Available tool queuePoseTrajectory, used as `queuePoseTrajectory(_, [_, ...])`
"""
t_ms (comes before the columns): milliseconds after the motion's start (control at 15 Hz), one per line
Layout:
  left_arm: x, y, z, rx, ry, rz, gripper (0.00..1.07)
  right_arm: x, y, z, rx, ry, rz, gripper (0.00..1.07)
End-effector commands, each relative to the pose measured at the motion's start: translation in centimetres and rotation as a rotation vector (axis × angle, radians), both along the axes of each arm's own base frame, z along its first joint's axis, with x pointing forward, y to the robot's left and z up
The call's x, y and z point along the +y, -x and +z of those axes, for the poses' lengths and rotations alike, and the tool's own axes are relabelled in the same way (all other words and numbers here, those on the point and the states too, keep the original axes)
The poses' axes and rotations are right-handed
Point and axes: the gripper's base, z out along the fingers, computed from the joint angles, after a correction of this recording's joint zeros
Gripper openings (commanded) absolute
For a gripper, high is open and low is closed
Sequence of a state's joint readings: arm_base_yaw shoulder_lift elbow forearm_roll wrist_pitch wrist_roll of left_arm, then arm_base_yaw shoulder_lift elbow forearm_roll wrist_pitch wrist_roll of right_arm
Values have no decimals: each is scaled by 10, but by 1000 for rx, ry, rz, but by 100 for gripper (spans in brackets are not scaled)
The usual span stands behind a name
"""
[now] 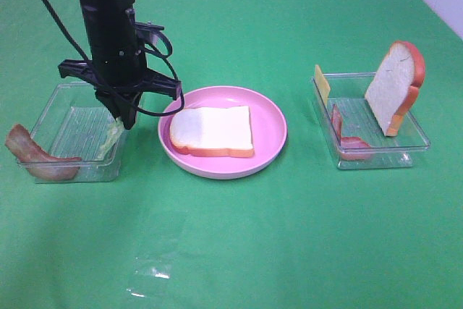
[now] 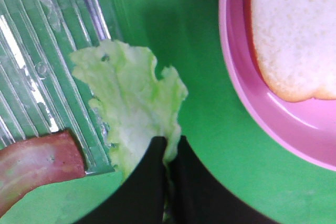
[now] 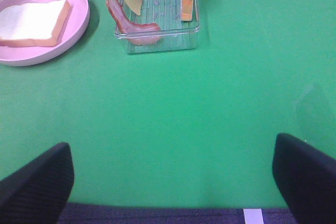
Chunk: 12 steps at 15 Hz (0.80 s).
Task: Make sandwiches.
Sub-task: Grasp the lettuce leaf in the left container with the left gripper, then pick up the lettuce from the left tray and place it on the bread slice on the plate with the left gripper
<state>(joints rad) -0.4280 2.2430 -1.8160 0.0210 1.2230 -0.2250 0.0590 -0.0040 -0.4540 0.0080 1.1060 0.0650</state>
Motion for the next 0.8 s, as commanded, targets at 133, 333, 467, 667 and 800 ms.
queuePoseTrajectory(133, [2,10,-1,97,-41,5,0,-1,3,0,-33,11,-6,98])
queuePoseTrajectory(333, [4,14,32,29,-11,6,0,-1,3,0,-33,11,-6,98])
queuePoseTrajectory(467, [5,19,58,-19,31,13,0,-1,3,0,-33,11,-6,98])
queuePoseTrajectory(667, [0,30,100,-98,179,-2,0,-1,3,0,-33,11,-6,98])
queuePoseTrajectory(800, [-14,29,104,-119,337,-43,0,-1,3,0,-33,11,-6,98])
